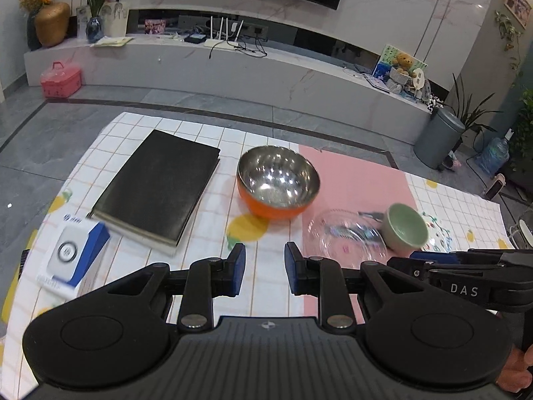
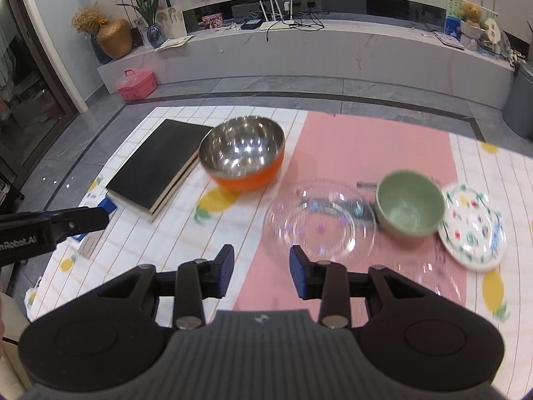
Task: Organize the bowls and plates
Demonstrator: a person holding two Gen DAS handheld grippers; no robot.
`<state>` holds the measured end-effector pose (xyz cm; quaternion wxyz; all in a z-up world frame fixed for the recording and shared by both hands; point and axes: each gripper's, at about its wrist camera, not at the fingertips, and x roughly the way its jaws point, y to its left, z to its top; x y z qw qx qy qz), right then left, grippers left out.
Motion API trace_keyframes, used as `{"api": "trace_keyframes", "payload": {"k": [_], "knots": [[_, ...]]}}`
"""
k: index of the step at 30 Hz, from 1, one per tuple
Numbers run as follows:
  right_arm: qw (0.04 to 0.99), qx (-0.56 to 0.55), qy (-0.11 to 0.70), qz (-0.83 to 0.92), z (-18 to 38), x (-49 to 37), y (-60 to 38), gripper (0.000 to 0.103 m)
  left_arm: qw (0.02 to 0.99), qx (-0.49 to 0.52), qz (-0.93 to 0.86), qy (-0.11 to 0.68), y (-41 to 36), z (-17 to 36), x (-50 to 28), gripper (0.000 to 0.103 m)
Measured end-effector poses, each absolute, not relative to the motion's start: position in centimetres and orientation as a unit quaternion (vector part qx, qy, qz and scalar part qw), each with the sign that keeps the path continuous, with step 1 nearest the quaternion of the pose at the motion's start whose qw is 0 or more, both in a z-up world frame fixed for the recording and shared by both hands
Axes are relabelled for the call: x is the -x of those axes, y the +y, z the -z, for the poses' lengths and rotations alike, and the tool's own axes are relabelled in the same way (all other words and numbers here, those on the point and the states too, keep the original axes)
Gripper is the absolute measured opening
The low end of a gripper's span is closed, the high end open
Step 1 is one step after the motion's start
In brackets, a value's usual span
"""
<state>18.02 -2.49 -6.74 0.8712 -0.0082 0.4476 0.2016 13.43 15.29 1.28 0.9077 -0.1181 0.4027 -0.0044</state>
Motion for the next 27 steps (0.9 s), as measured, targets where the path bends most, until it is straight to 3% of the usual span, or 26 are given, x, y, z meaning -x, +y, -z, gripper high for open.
{"api": "trace_keyframes", "payload": {"k": [17, 27], "knots": [[0.857, -0.028, 0.481, -0.181, 11.0, -32.6, 2.0, 0.036, 0.881, 0.204, -0.026, 0.426, 19.3, 5.1, -25.8, 0.028], [0.837, -0.061, 0.513, -0.180, 14.6, -35.3, 3.0, 0.027, 0.869, 0.221, -0.033, 0.441, 19.3, 7.7, -29.0, 0.028]]}}
